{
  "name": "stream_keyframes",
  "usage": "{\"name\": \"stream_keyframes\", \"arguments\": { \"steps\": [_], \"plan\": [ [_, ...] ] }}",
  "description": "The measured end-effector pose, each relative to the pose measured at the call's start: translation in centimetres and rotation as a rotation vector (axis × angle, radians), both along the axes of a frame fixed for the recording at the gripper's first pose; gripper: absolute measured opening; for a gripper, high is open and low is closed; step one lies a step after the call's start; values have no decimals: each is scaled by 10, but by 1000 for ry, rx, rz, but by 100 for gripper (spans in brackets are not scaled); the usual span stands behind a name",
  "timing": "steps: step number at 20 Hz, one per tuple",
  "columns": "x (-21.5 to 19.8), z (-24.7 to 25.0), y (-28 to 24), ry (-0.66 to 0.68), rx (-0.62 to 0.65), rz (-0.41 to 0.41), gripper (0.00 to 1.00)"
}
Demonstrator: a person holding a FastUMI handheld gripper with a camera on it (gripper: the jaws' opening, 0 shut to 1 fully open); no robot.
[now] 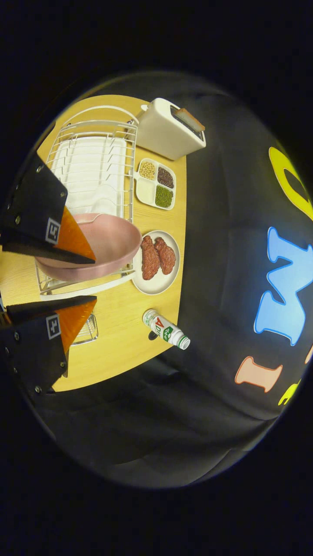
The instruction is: Take the plate from the dish rack, then take the spoon from the basket and place it into the plate.
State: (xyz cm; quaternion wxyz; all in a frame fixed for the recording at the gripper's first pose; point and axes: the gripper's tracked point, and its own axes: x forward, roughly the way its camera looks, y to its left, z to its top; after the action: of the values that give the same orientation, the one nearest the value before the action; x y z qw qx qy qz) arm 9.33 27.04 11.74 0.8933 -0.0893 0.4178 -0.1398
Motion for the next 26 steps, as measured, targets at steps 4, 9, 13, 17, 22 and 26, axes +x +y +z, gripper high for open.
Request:
{"name": "stream_keyframes", "arguments": {
  "steps": [4,9,13,17,22,26],
  "plan": [
    [-5,-18,10,54,47,-35,28],
    [-3,-21,11,62,39,-33,8],
    [-1,-3,15,68,-45,-38,5],
    [8,21,18,52,-164,-7,5],
    [4,38,19,35,-125,22,5],
    [-10,56,5,7,-113,18,5]
  ]
}}
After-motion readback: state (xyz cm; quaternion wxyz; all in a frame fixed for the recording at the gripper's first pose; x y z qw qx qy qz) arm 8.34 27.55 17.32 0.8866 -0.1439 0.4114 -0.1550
